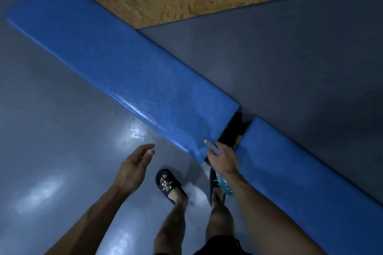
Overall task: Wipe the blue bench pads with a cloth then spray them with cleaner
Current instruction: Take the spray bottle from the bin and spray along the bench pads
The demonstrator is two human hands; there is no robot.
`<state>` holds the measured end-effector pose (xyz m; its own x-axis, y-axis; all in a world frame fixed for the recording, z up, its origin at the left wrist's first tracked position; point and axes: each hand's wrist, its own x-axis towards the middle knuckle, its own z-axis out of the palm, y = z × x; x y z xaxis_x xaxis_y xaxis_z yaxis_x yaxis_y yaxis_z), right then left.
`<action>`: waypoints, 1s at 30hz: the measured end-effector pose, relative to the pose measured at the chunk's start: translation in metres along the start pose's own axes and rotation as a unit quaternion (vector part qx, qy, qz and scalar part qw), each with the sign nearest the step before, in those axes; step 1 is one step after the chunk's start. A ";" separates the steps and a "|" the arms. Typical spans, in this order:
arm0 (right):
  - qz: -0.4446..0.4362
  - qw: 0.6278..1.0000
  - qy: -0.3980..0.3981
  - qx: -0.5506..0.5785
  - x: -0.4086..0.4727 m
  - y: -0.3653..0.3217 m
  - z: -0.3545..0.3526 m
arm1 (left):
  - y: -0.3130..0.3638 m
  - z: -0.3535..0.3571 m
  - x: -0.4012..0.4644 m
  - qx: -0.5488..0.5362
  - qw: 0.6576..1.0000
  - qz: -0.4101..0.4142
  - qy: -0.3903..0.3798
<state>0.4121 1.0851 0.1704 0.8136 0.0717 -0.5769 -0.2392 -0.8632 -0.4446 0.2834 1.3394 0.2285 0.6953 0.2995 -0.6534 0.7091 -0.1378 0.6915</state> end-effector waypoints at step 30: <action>-0.036 0.999 -0.010 -0.010 0.092 -0.057 -0.037 | 0.043 -0.011 0.038 -0.018 0.998 -0.053 0.036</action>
<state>0.5204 1.1226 0.1679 0.8177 0.1434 -0.5575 -0.1699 -0.8652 -0.4717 0.3387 1.3553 0.2364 0.6052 0.3785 -0.7004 0.7726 -0.0671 0.6313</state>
